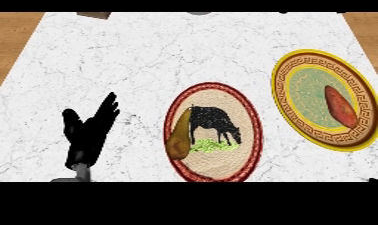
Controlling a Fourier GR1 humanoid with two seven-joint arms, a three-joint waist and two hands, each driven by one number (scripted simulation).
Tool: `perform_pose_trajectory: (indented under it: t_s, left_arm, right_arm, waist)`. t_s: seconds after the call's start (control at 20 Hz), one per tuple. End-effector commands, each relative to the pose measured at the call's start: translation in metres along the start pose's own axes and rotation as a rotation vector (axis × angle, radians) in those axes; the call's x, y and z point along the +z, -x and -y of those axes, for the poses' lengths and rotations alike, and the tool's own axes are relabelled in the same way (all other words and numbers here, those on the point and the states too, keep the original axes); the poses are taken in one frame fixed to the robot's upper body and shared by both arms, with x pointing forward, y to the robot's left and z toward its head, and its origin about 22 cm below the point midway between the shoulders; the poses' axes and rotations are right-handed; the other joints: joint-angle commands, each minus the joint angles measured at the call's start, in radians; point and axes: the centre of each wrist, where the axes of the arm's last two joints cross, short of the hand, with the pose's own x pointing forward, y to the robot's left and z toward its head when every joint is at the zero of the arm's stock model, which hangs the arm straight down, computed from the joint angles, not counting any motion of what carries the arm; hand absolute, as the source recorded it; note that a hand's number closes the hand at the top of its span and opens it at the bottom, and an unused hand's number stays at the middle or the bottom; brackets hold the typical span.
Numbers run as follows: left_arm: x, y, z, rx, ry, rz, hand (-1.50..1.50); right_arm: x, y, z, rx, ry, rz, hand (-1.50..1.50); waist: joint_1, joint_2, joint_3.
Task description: Pick the sweet potato from the placemat and place it in the plate
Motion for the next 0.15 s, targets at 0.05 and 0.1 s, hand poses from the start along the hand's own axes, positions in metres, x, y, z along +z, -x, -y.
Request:
perform_pose_trajectory:
  t_s: [0.05,0.1]
  left_arm:
    - [-0.002,0.006,0.014,-0.003,-0.004,-0.007,0.00]
    - [0.014,0.021,0.010,0.005,0.017,-0.003,0.00]
  right_arm:
    - [0.040,0.005,0.015,0.025,-0.003,-0.008,-1.50]
    - [0.036,-0.003,0.008,0.019,-0.009,-0.007,-1.50]
  waist:
    - [-0.001,0.000,0.000]
    - [0.002,0.000,0.000]
